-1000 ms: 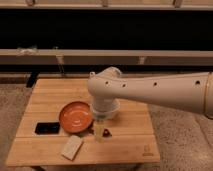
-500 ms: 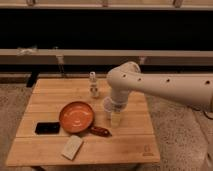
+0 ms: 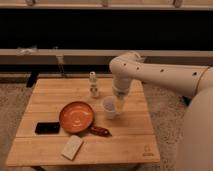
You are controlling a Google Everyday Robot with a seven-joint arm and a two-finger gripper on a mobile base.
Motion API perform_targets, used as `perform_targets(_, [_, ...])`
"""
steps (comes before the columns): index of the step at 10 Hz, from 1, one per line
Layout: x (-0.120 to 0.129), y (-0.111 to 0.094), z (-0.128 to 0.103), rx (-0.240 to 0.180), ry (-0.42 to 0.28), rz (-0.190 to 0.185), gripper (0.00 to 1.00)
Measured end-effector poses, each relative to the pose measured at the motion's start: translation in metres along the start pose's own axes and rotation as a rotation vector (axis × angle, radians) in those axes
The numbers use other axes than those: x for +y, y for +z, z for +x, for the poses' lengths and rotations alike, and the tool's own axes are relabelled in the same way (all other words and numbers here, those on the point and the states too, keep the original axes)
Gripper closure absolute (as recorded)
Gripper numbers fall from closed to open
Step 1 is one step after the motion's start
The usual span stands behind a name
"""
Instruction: Move the arm in a circular motion
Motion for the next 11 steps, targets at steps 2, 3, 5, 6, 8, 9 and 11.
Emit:
perform_targets(2, [-0.019, 0.002, -0.017, 0.005, -0.024, 0.005, 0.20])
perform_targets(3, [-0.033, 0.003, -0.031, 0.013, -0.045, 0.008, 0.20])
perform_targets(5, [-0.052, 0.003, -0.054, 0.022, -0.081, 0.013, 0.20])
perform_targets(6, [-0.065, 0.002, -0.074, 0.024, -0.111, 0.018, 0.20])
perform_targets(8, [-0.077, -0.004, -0.103, 0.019, -0.158, 0.033, 0.20])
perform_targets(9, [-0.082, -0.010, -0.121, 0.014, -0.192, 0.044, 0.20])
perform_targets(11, [-0.084, -0.026, -0.148, 0.005, -0.251, 0.065, 0.20])
